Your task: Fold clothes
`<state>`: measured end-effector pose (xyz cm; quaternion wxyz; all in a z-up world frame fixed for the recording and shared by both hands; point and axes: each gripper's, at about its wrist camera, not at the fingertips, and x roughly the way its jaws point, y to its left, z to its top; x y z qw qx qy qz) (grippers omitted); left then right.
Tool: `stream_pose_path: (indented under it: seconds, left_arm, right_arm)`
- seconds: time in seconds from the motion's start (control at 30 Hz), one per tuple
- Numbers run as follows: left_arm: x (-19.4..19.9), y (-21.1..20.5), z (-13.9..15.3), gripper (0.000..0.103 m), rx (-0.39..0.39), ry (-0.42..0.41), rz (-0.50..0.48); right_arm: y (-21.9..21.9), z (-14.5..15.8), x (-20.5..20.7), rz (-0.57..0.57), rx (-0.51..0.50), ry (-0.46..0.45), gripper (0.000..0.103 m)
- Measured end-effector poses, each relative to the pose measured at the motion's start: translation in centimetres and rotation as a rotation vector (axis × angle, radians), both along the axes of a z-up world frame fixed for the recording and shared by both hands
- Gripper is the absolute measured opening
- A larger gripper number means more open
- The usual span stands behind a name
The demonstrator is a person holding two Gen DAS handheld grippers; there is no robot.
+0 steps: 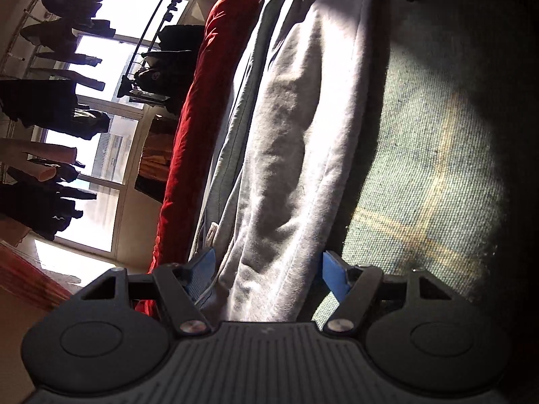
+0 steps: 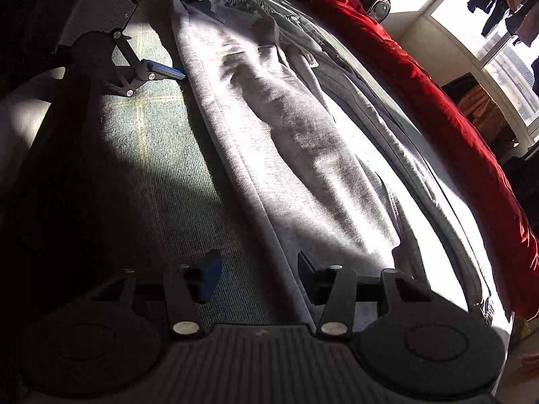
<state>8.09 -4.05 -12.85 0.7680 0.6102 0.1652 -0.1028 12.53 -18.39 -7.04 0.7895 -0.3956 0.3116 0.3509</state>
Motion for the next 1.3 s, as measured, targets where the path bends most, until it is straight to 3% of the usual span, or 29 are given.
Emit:
stream_pose_path:
  seconds: [0.27, 0.4, 0.73, 0.87, 0.9, 0.93, 0.97, 1.0, 1.03, 1.07, 1.17, 1.3]
  left_arm:
    - [1.2, -0.5, -0.3, 0.072, 0.045, -0.003, -0.131]
    - [1.6, 0.9, 0.0, 0.075, 0.040, -0.009, -0.124]
    - [3.1, 6.7, -0.2, 0.076, 0.143, -0.052, 0.015]
    - [4.2, 8.0, -0.6, 0.076, 0.199, -0.081, 0.000]
    - [4.3, 8.2, -0.7, 0.076, 0.211, -0.089, -0.013]
    - [4.5, 8.3, -0.8, 0.076, 0.221, -0.094, -0.023]
    - [4.6, 8.3, -0.9, 0.069, 0.224, -0.089, -0.029]
    - [4.7, 8.2, -0.9, 0.061, 0.226, -0.078, -0.036]
    - [4.7, 8.1, -0.8, 0.034, 0.220, -0.055, -0.038]
    - [4.8, 8.0, -0.6, 0.009, 0.207, -0.041, -0.028]
    - [4.6, 8.5, 1.2, 0.006, 0.145, -0.024, -0.001]
    - [3.1, 9.3, 3.6, 0.006, 0.140, -0.015, -0.018]
  right_arm:
    - [5.8, -1.0, 1.9, 0.047, 0.066, -0.010, 0.056]
    - [7.1, -1.4, 2.3, 0.056, 0.048, -0.070, 0.060]
    - [1.4, -1.6, 1.4, -0.052, -0.136, -0.245, 0.060]
    - [-0.8, -2.2, 1.0, -0.101, -0.214, -0.304, 0.059]
    - [-1.1, -2.4, 0.9, -0.108, -0.226, -0.315, 0.056]
    - [-1.3, -2.6, 0.8, -0.113, -0.231, -0.321, 0.047]
    - [-1.4, -2.7, 0.6, -0.117, -0.230, -0.315, 0.040]
    - [-1.4, -2.7, 0.4, -0.119, -0.225, -0.301, 0.021]
    - [-1.4, -2.7, -0.1, -0.117, -0.217, -0.287, 0.003]
    - [-1.3, -2.5, -0.6, -0.112, -0.212, -0.278, 0.003]
    - [-1.0, -1.2, -1.1, -0.097, -0.208, -0.256, 0.003]
    - [-1.3, 1.8, -1.4, -0.062, -0.193, -0.154, 0.003]
